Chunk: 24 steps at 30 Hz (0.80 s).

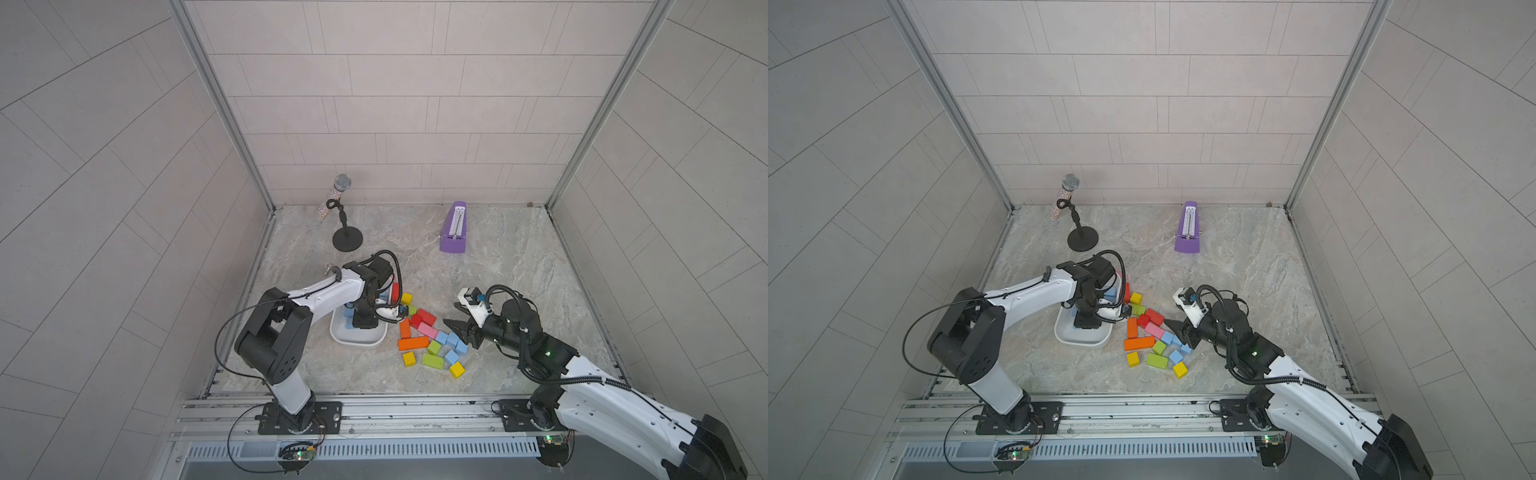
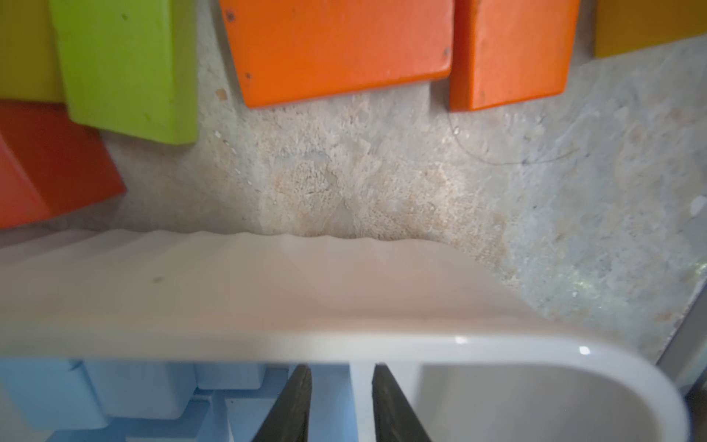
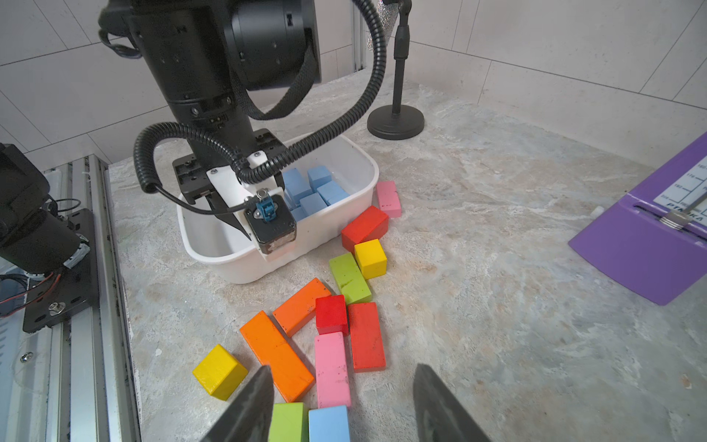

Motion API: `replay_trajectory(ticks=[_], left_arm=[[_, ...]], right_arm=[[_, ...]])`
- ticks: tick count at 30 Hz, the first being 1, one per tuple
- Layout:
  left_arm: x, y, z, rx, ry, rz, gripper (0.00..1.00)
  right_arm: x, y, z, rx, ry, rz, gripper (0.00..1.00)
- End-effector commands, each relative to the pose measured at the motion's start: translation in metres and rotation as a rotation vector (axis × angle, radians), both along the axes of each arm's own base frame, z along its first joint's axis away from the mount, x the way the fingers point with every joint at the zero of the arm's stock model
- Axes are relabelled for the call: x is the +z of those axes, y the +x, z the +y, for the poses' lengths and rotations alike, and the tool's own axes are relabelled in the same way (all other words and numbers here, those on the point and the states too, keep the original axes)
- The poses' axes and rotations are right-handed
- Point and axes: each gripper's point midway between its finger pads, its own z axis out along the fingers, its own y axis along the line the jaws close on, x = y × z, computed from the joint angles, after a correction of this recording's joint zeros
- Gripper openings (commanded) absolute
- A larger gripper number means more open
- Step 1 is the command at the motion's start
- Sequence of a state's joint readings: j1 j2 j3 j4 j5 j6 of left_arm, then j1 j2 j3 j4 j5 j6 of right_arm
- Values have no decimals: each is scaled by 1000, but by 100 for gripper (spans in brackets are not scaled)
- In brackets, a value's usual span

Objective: Pick out the blue building blocks
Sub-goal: Adjust the building block in the storage box.

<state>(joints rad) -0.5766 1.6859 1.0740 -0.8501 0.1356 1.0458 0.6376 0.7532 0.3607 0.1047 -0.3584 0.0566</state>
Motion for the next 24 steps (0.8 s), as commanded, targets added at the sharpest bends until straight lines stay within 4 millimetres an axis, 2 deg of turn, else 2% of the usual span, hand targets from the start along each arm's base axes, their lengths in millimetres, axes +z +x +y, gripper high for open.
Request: replay_trajectory(ticks=[1,7,18,24], left_arm=[[-8,-6,6,-32,36,18,33],[-14,-4,13,-40,79,12,32],[-8,3,26,-64,146,-43,32],[-6,0,30,-70,160,-47,31]], right_arm=[[14,3,2,1,20,-34,60],[14,3,4,7,28,-30,60],[16,3,5,8,35,-27,60],[14,3,4,6,30,-13,60]])
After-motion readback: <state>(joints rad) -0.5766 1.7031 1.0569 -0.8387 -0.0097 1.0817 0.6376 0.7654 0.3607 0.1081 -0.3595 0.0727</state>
